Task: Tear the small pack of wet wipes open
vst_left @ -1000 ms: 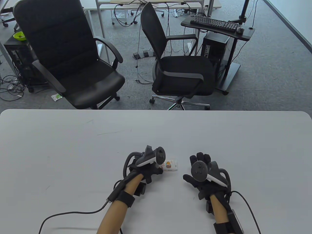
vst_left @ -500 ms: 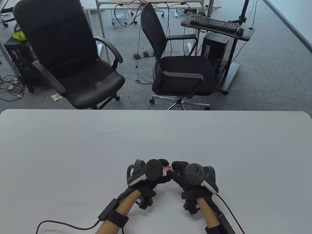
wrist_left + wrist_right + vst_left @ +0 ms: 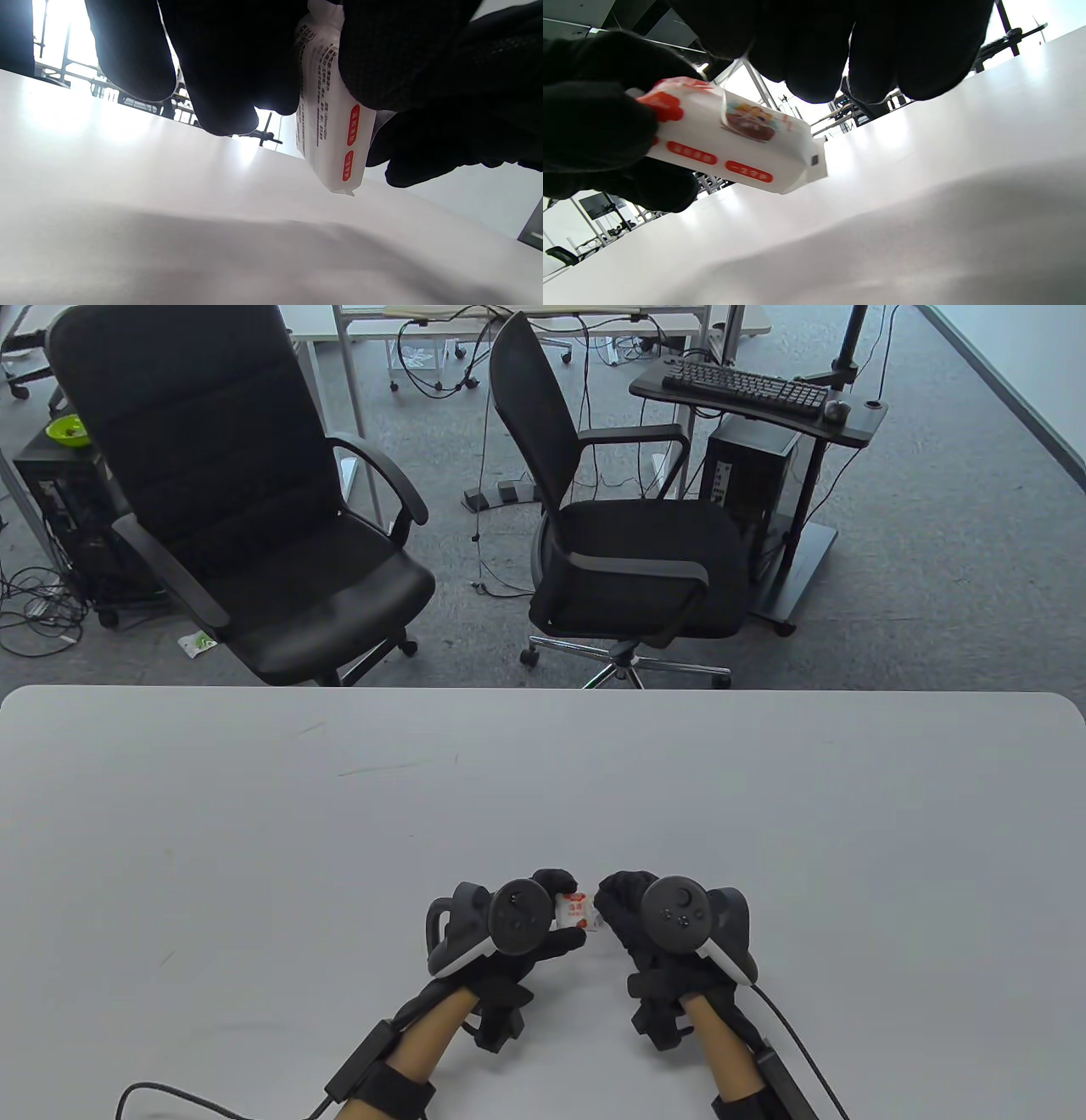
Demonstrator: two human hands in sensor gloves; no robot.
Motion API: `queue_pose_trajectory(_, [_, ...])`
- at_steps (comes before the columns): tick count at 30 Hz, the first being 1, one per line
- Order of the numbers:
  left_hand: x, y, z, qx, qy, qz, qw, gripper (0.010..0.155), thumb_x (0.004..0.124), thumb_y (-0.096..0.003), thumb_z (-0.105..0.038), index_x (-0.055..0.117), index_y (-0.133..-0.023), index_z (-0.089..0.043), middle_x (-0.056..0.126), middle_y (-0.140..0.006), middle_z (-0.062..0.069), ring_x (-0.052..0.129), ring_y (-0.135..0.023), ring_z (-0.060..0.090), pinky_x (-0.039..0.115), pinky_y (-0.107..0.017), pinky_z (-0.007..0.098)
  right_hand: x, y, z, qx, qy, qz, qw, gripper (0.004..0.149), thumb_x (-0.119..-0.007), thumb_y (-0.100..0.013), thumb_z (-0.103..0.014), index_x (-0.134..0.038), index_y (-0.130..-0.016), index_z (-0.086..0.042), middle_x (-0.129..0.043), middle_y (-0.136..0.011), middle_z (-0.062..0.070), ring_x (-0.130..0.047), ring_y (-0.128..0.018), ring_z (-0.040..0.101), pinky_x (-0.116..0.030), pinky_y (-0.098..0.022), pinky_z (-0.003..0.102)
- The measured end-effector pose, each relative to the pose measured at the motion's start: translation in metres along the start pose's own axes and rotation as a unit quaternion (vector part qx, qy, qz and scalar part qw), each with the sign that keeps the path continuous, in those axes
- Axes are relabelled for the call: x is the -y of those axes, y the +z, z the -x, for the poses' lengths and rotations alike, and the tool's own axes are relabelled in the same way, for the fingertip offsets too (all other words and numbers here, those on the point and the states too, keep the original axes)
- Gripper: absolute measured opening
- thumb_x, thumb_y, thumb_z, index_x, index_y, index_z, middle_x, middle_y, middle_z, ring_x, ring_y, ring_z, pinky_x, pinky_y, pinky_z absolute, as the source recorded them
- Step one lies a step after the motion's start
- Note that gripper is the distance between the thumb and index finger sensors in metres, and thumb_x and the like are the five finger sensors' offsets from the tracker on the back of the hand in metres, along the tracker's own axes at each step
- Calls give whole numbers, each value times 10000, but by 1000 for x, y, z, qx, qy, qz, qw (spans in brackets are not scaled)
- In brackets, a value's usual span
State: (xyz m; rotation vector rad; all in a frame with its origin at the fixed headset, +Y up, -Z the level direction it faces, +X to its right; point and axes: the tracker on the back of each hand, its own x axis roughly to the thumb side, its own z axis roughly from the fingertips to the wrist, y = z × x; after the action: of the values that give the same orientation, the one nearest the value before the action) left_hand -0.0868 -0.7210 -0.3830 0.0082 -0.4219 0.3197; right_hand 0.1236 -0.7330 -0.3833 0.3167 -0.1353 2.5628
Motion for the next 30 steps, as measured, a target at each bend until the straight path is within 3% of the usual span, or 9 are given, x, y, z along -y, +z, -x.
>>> queue_pose_trajectory(12, [-1, 0, 6, -18, -2, -7, 1000, 692, 823, -429, -561, 568, -1006, -276, 874, -889, 26, 994, -761, 257, 753, -669, 605, 2, 0, 24, -27, -34, -11, 999, 300, -634, -653, -300, -717, -888, -133, -865, -889, 127, -803, -836, 500, -759, -561, 593])
queue_pose_trajectory(15, [-1, 0, 8, -19, 1, 1, 1000, 689, 820, -430, -560, 568, -1009, -284, 867, -901, 23, 983, -784, 262, 743, -676, 613, 5, -1, 30, -5, -50, -45, 998, 336, -620, -657, -322, -693, -936, -151, -816, -976, 174, -702, -909, 535, -690, -610, 624])
queue_pose_trajectory(17, [-1, -2, 10, -19, 16, 23, 999, 686, 819, -435, -555, 566, -1016, -292, 851, -924, 33, 966, -813, 287, 731, -677, 629, 14, 0, 37, 10, 1, -103, 995, 557, -592, -646, -415, -543, -1104, -101, -583, -1165, 257, -441, -1024, 550, -505, -671, 687])
queue_pose_trajectory(18, [-2, -3, 11, -22, 17, 23, 999, 683, 819, -442, -547, 569, -1017, -277, 842, -929, 38, 959, -823, 290, 727, -679, 631, 17, 0, 39, 5, 27, -117, 993, 576, -561, -654, -411, -457, -1136, -114, -451, -1212, 255, -330, -1045, 529, -429, -685, 692])
queue_pose_trajectory(20, [-5, -5, 15, -36, -1, 17, 999, 680, 818, -440, -548, 571, -1018, -287, 837, -937, 30, 941, -851, 296, 711, -693, 638, 31, 6, 48, -29, 125, -99, 987, 634, -512, -656, -451, -320, -1167, -128, -243, -1243, 252, -160, -1044, 518, -320, -683, 713])
queue_pose_trajectory(23, [-6, -13, 18, -45, 17, 27, 998, 672, 818, -445, -542, 572, -1022, -302, 819, -961, 39, 902, -898, 326, 682, -706, 650, 44, 13, 59, -44, 199, -75, 976, 697, -468, -656, -499, -158, -1161, -132, -24, -1216, 236, 18, -997, 498, -206, -660, 722])
queue_pose_trajectory(30, [-4, -53, 5, -64, 0, 42, 997, 659, 800, -448, -546, 570, -1032, -345, 704, -1070, 69, 747, -1032, 386, 583, -745, 684, 46, 21, 70, -62, 216, -97, 970, 758, -472, -653, -539, -54, -1139, -136, 111, -1172, 230, 137, -954, 477, -114, -636, 729])
